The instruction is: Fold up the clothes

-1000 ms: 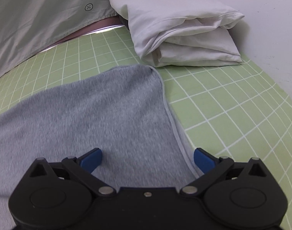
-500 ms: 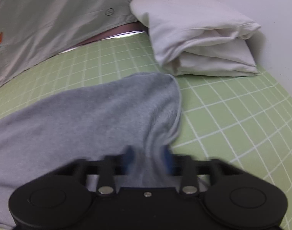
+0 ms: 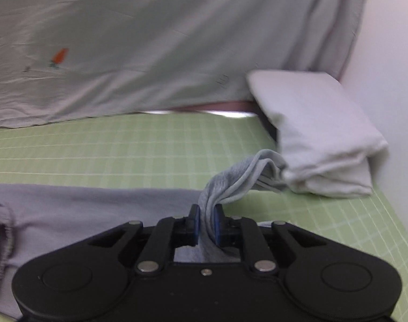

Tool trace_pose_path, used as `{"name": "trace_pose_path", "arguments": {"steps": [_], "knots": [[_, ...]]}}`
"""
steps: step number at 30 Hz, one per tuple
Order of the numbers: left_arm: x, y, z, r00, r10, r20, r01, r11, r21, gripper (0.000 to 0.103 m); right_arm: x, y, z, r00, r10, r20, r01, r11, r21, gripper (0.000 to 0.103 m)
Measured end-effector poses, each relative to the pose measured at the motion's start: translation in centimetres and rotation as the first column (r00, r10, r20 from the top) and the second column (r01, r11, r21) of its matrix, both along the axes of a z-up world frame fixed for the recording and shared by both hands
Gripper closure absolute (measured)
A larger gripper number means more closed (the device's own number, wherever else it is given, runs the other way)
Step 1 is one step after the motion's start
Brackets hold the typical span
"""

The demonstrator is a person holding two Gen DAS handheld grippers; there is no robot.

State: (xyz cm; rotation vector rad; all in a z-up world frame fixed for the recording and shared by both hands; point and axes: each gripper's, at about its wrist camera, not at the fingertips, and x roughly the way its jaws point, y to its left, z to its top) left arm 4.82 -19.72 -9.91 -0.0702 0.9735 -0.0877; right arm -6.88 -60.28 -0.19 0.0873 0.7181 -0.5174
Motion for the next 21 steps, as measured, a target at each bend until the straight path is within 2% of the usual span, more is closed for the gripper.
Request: {"name": "trace_pose_path", "arguments": {"steps": [4,9,11,13,15,17,19,21], "knots": [[-0.6,2.5,-0.2,1.0,0.01,-0.01,-0.01,1.0,0.005,0.0,2.5,7.4,-1.9,0.996,0.09,-0.009,-0.09,0.995,0.045,0.091],[-1.0,5.1,-0.7,1.0,-0.012,-0.029,0.012,1.0,-0.001,0.0,5.6,14.8,-8.2,0.964,0.218,-0.155,-0.192,0.967,0.169,0.086],[-0.9,5.9,-0.8,0.999,-0.016,-0.03,0.016,1.0,0.004,0.0,4.9,15.9,-8.1,0.967,0.218,-0.132,-0.199,0.969,0.145,0.081],[-0.5,6.6,-1.0,0.999,-0.01,-0.032,0.01,1.0,0.004,0.0,3.8,15.7,-6.7,0.982,0.179,-0.061,-0.171,0.978,0.123,0.07],[0.1,7.1,-1.2,0.999,-0.006,-0.036,0.006,1.0,-0.004,0.0,2.6,14.3,-5.6,0.996,0.086,0.016,-0.087,0.988,0.131,0.068],[0.7,7.5,-1.5,0.999,-0.006,-0.041,0.006,1.0,-0.003,0.0,1.6,12.4,-5.2,0.997,-0.024,0.068,0.013,0.988,0.154,0.068],[1.2,7.4,-1.8,0.999,-0.016,-0.048,0.017,1.0,0.006,0.0,1.2,10.5,-5.9,0.992,-0.117,0.053,0.107,0.982,0.158,0.068],[1.7,7.4,-2.1,0.998,-0.027,-0.054,0.028,0.999,0.016,0.0,1.3,9.3,-7.0,0.987,-0.159,-0.01,0.159,0.976,0.148,0.068]]}}
